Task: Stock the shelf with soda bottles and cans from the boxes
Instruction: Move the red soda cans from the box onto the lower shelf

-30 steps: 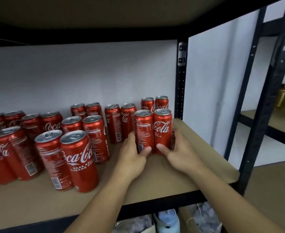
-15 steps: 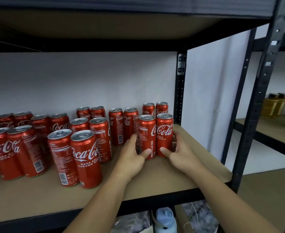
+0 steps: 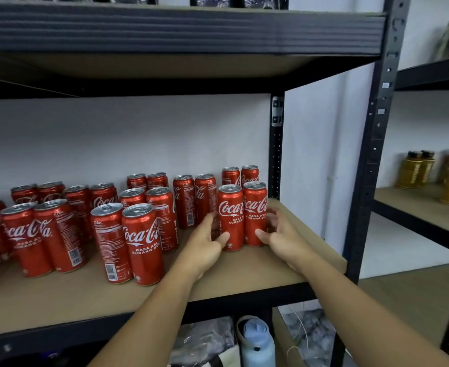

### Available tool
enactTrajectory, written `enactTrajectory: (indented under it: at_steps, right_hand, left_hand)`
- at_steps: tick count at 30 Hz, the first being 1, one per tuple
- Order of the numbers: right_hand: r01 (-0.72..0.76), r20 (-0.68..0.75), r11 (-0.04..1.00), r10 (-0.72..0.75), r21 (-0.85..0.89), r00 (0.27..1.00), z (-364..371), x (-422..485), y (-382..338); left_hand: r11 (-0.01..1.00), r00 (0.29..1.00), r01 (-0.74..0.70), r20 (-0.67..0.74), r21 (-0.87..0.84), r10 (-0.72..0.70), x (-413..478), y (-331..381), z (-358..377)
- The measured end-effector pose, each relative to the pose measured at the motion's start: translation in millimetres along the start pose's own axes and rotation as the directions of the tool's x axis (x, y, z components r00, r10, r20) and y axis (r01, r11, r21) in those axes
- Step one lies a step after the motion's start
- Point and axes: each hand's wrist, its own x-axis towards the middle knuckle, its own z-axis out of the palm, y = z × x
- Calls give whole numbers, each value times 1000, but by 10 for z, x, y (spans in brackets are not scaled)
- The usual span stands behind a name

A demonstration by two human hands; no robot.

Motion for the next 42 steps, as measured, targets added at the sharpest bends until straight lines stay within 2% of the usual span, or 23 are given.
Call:
enactTrajectory:
  at_steps: [3, 7, 9, 14, 22, 29, 34, 38, 42]
  right_hand:
    - [-1, 39, 999, -1, 41, 999, 0, -17, -1]
    - [28, -7, 998, -29, -64, 1000, 21, -7, 7]
    - [8, 0, 999, -8, -34, 1000, -7, -12, 6]
    - [13, 72, 997, -7, -75, 997, -100, -84, 25]
    - [41, 70, 989, -31, -142, 997, -296, -443, 26]
    - [69, 38, 989, -64, -129, 997, -388, -605, 56]
    - [93, 36, 981, -88, -171, 995, -394, -674, 33]
    - [115, 14, 951, -115, -287, 993, -394, -702, 47]
    - [109, 7, 945, -112, -309, 994, -407, -728, 45]
  left_hand:
    - [997, 998, 33, 51, -72, -29, -19, -9, -26]
    - [999, 998, -17, 57, 42, 14, -21, -21, 13]
    - [997, 999, -16, 42, 70, 13, -9, -5, 16]
    - [997, 996, -38, 83, 66, 32, -85, 22, -12]
    - [991, 986, -121, 122, 54, 113, -288, 21, 44]
    - [971, 987, -149, 91, 185, 134, -400, 88, 119]
    - [935, 980, -174, 142, 308, 136, -431, 67, 92]
    - [931, 980, -184, 133, 316, 149, -463, 93, 120]
    - [934, 980, -181, 137, 308, 144, -472, 123, 124]
